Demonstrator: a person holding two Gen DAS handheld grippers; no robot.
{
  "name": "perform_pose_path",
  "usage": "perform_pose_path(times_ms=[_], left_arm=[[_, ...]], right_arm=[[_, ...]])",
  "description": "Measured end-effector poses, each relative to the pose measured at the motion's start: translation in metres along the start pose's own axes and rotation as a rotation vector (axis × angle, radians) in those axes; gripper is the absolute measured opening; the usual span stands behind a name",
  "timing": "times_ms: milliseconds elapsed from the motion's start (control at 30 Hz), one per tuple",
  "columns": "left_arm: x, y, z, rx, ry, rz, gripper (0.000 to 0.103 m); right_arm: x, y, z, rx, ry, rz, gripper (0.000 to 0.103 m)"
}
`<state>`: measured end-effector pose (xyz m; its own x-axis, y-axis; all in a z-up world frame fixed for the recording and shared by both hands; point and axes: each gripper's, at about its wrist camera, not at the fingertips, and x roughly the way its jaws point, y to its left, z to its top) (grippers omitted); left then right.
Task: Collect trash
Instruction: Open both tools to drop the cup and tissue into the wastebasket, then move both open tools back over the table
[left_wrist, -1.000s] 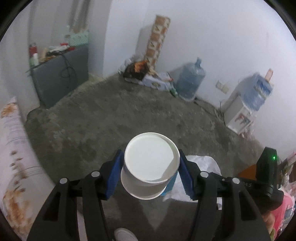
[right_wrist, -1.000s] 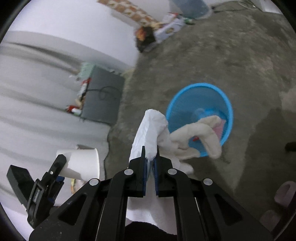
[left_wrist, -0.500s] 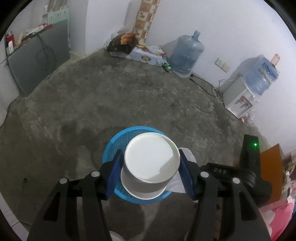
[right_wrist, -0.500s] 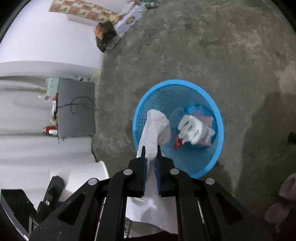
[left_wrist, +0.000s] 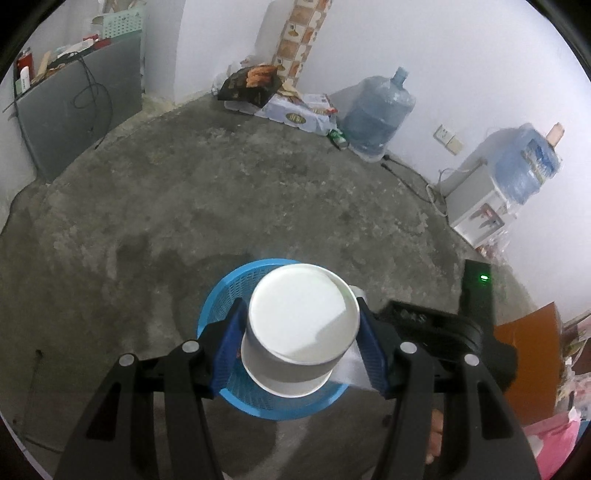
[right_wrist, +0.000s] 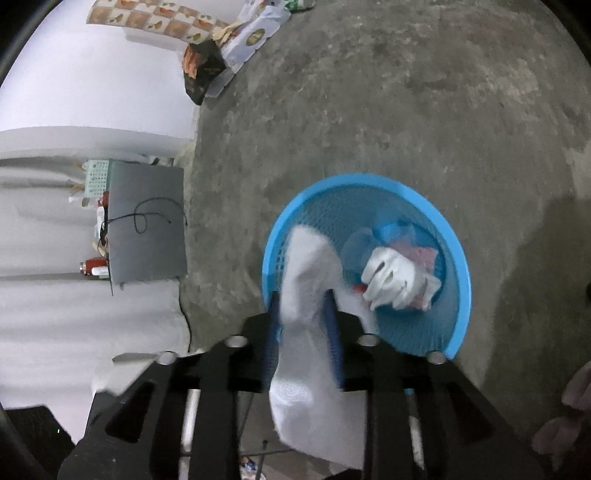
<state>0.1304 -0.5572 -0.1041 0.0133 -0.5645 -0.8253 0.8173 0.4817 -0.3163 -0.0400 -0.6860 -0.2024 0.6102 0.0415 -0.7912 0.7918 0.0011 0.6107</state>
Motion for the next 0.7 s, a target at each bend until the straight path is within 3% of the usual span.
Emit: perform_pose_path(times_ms=[33,67,167,467,700], left_arm=[[-0.001,0.001,0.001,-0.007,0.000,-0.011,0.057],[-0.002,0.001,0.001,-0.013,0.000,-0.019,0.057],[0.000,0.003,0.006,-0.041,0.009,-0.016,0.085],[-0.026,0.004,0.005,-0.067,-0.044,-0.043,0.086],[-0.085,0.007,-0.004,-0.078,-0.115,-0.059,0.086]], right_arm=[[-0.001,-0.001,0.002,0.005,-0.009,-0.002,0.057],[-0.001,-0.001,0.003,0.007,-0.013,0.000,0.061],[-0.007,-0.005,0.005,0.013,-0.025,0.019,0.068],[-0.029,-0.020,-0.015,0.006,-0.051,0.029,0.069],[-0.058,-0.021,-0.051,-0.049,-0.062,0.055,0.069]])
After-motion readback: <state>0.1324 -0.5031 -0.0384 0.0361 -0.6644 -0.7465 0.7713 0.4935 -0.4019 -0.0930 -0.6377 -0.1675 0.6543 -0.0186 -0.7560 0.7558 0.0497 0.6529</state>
